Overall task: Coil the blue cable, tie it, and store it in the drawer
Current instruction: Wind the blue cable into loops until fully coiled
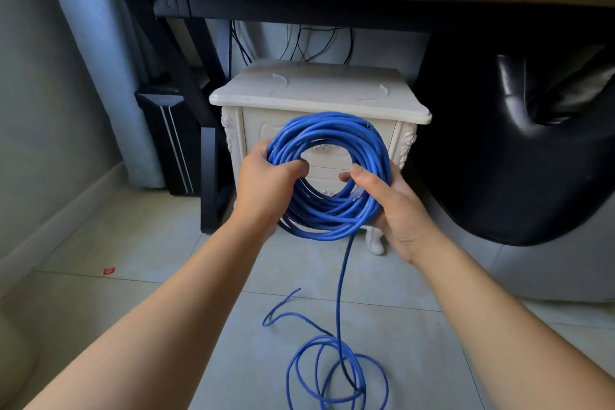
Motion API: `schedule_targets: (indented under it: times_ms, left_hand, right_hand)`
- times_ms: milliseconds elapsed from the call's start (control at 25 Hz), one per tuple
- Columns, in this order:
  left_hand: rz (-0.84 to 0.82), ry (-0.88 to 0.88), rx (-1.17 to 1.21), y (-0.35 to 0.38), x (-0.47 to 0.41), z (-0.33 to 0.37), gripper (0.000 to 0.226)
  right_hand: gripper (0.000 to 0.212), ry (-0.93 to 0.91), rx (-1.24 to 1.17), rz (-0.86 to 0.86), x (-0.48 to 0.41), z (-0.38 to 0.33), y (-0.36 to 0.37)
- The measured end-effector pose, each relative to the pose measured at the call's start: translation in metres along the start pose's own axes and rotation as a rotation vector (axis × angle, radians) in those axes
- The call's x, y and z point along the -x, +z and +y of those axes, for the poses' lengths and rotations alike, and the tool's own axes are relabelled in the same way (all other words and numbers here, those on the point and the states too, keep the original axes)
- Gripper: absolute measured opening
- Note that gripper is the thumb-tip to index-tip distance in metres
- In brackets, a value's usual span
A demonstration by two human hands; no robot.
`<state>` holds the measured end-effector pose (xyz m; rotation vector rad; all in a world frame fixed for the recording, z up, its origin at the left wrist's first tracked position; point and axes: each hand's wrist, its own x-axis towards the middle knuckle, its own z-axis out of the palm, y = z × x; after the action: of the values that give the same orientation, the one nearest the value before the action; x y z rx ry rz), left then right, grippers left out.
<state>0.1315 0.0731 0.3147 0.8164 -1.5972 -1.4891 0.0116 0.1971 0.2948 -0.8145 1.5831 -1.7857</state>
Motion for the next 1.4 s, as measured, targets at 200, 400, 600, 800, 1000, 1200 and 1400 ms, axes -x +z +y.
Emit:
schedule_targets:
  times_ms: [200,400,600,800,1000,1200,1400]
  left_hand:
    - [0.141,-0.186,0.268,0.012,0.005,-0.004,0.015]
    - [-0.069,-0.395,0.508,0.032,0.024,-0.017,0.009]
    - [-0.345,-0.303,0.208,0.024,0.021,-0.015,0.029]
    - [-0.449,0.054,-0.108,-0.001,-0.001,-0.001,0.101]
    - [-0.563,0.448,-0.698,0.001,0.003,-0.009,0.089]
    - [-0.377,0.330,-0.630,0.002,0.009,-0.012,0.039]
    - [-0.247,0.215,-0.386,-0.001,0.007,-0.007,0.025]
  right_hand:
    - [0.070,0.034,-0.167,-0.017,0.007,0.012,0.022]
    - [0.043,-0.061,-0.207,0.280,-0.004,0.009,0.019]
    - [0.043,-0.186,0.048,0.388,-0.009,0.000,-0.002]
    - [0.055,-0.266,0.517,0.204,-0.002,-0.009,-0.014]
    - [0.067,-0.332,0.916,-0.013,0.000,-0.008,-0.007]
    - [0.069,-0.347,0.823,-0.036,0.004,-0.010,0.002]
    - [0.067,-0.159,0.529,-0.059,0.002,-0.018,-0.004]
